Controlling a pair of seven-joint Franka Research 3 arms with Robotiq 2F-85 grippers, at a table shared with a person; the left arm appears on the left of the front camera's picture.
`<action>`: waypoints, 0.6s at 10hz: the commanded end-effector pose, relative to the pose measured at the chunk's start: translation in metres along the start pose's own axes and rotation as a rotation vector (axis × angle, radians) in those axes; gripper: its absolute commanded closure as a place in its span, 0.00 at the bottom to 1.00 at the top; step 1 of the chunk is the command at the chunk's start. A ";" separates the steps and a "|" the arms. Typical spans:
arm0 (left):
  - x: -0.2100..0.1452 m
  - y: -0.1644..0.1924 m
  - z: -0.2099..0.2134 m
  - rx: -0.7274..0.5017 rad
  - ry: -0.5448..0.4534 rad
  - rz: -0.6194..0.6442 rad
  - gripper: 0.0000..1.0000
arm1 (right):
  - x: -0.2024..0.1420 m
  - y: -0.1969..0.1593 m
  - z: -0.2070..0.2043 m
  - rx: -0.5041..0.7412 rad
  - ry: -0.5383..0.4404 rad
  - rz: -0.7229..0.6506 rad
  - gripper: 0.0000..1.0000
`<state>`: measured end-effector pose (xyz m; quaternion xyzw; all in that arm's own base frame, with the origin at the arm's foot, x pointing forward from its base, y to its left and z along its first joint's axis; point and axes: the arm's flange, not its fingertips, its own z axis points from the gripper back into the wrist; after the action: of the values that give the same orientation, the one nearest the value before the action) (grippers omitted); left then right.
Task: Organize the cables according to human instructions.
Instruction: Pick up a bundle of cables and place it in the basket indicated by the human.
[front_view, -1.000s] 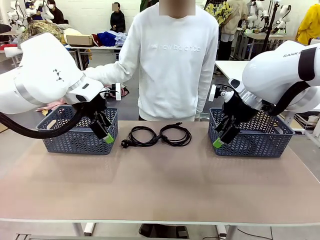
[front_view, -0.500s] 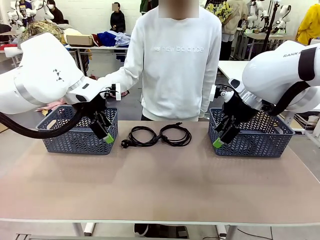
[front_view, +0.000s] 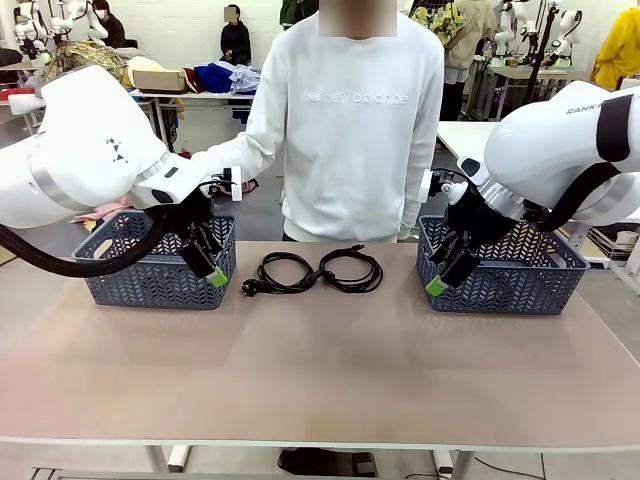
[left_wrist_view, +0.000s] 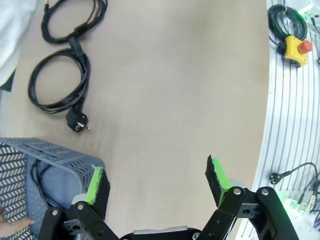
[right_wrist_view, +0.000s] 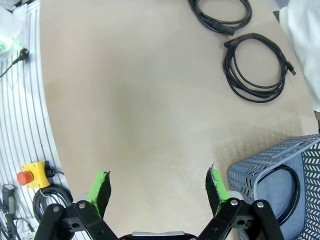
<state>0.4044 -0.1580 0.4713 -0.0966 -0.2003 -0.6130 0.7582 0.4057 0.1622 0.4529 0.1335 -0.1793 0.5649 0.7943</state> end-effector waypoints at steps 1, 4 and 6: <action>0.000 0.000 0.000 0.000 0.000 0.000 0.00 | -0.001 0.000 0.001 -0.003 -0.003 -0.004 0.00; 0.032 0.023 -0.008 0.010 0.081 -0.009 0.00 | -0.001 0.000 0.001 -0.003 -0.003 -0.004 0.00; 0.061 0.044 -0.025 0.024 0.159 -0.022 0.00 | -0.001 0.000 0.001 -0.003 -0.003 -0.004 0.00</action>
<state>0.4442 -0.1985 0.4759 -0.0539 -0.1694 -0.6285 0.7572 0.4058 0.1620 0.4528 0.1336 -0.1793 0.5647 0.7944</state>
